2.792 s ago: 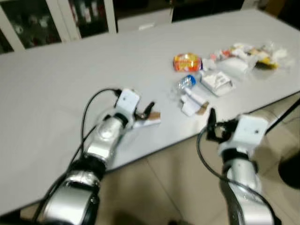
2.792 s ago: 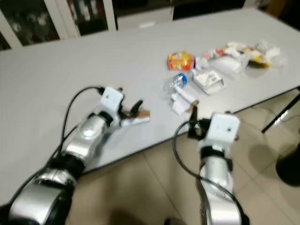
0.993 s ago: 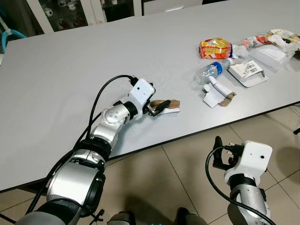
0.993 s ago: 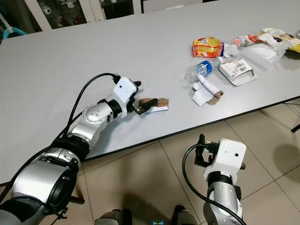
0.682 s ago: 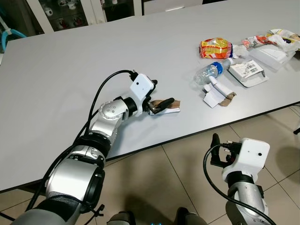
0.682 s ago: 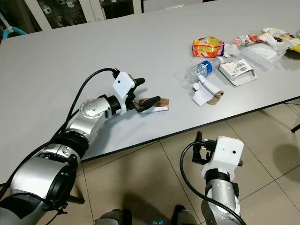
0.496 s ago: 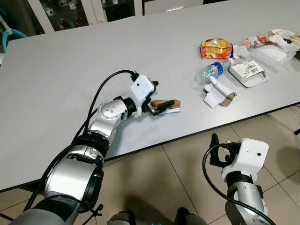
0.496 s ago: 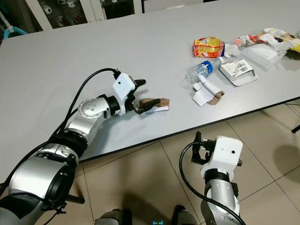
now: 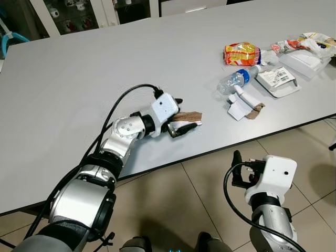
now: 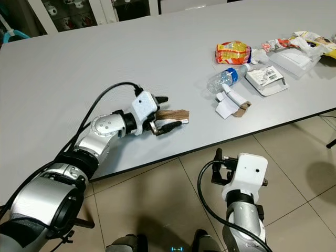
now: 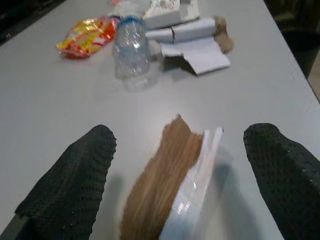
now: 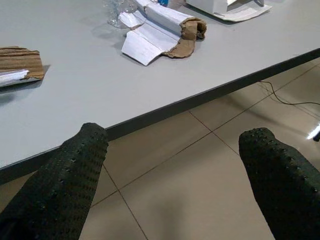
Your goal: Picking trash to rubbish bin
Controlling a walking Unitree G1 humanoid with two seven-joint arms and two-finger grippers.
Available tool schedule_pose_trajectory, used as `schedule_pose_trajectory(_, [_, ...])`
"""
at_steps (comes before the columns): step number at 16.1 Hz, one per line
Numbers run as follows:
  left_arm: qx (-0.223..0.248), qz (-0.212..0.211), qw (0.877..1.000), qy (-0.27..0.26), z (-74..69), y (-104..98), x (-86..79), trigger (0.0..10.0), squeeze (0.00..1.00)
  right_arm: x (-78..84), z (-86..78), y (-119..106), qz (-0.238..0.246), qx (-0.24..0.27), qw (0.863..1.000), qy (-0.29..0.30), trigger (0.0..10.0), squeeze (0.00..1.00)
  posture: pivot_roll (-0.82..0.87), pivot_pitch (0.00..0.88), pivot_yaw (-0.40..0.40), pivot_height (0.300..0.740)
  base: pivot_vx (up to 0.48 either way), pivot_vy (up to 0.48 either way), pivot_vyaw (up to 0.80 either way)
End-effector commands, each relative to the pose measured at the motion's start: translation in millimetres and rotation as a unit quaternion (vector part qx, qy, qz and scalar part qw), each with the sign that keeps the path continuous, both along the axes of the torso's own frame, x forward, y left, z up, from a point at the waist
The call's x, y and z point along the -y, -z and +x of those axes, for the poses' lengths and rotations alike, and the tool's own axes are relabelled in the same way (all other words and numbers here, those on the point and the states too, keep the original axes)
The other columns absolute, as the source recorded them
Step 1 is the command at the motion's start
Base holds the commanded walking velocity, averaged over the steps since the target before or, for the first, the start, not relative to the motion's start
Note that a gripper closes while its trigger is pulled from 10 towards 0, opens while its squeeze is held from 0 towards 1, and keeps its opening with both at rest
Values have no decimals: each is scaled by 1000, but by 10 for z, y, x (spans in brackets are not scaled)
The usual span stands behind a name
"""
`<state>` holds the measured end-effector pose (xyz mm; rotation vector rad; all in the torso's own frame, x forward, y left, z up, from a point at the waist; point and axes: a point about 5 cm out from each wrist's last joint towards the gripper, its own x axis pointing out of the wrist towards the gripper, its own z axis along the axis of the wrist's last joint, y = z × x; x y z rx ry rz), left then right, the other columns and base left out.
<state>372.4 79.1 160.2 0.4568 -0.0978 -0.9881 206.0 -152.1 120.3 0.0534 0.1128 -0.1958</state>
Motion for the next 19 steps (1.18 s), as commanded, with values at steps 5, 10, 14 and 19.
schedule_pose_trajectory(5, [-1,45,999,-1,-51,163,-63,10000,0,-44,-18,-4,-2,-3,1000,-13,10000,0,77,209,51,740,0,0,0])
schedule_pose_trajectory(10, [-3,97,995,-36,-61,324,-119,10000,0,-77,-7,-7,-1,-3,1000,-20,10000,0,80,214,50,740,0,0,0])
schedule_pose_trajectory(14, [-20,107,993,-47,-85,417,-166,0,0,-96,-9,4,1,-4,1000,-21,10000,0,80,215,53,740,0,0,0])
schedule_pose_trajectory(19, [-23,103,993,-51,-93,439,-157,0,0,-84,-3,0,-1,-3,1000,-20,10000,0,78,209,51,740,0,0,0])
